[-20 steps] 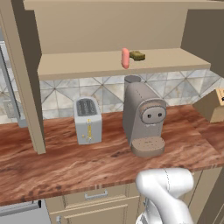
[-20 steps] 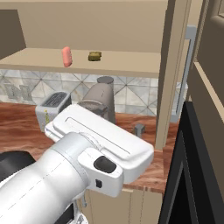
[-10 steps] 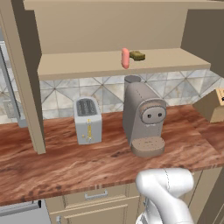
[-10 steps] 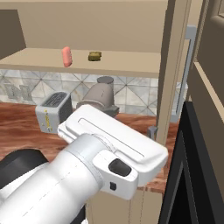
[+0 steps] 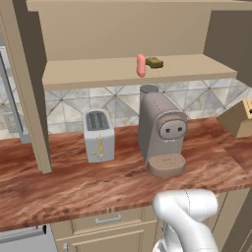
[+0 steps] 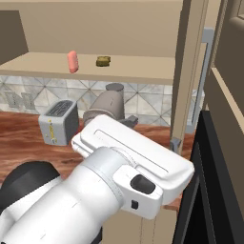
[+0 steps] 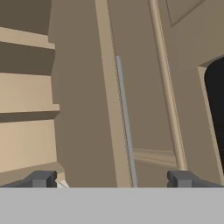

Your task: Pick up the bar soap and sponge from the sink, and place them back in the cabinet, and close the cabinet doors.

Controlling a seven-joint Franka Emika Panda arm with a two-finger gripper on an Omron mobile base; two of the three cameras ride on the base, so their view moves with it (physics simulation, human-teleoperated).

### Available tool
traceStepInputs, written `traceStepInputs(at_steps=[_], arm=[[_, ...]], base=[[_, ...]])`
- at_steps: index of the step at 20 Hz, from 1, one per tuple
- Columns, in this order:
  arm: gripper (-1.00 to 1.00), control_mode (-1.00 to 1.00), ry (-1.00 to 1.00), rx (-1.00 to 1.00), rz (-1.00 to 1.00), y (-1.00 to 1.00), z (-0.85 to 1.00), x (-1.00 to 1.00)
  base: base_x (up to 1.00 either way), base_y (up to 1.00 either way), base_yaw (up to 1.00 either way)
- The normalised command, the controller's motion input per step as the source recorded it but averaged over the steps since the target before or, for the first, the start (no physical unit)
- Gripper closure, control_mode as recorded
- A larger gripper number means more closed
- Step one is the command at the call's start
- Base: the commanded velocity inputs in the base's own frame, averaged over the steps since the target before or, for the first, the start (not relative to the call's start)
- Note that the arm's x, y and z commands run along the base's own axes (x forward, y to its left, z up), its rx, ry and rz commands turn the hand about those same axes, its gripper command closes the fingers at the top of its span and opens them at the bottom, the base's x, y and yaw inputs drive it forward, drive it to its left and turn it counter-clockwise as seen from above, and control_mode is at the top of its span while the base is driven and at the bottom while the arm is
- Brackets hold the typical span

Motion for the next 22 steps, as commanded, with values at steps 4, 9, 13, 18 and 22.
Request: traceStepInputs(at_steps=[4,9,13,18,22], arm=[[-1.00,-1.00,0.00,0.00,0.00,-0.02,0.00,0.00],[-1.00,-1.00,0.00,0.00,0.00,0.00,0.00,0.07],[-1.00,-1.00,0.00,0.00,0.00,0.00,0.00,0.09],[-1.00,-1.00,0.00,0.00,-0.03,0.00,0.00,0.02],[-1.00,-1.00,0.00,0.00,-0.10,0.00,0.00,0.09]], base=[[0.00,0.00,0.00],[0.00,0.00,0.00],[0.00,0.00,0.00],[0.00,0.00,0.00],[0.00,0.00,0.00]])
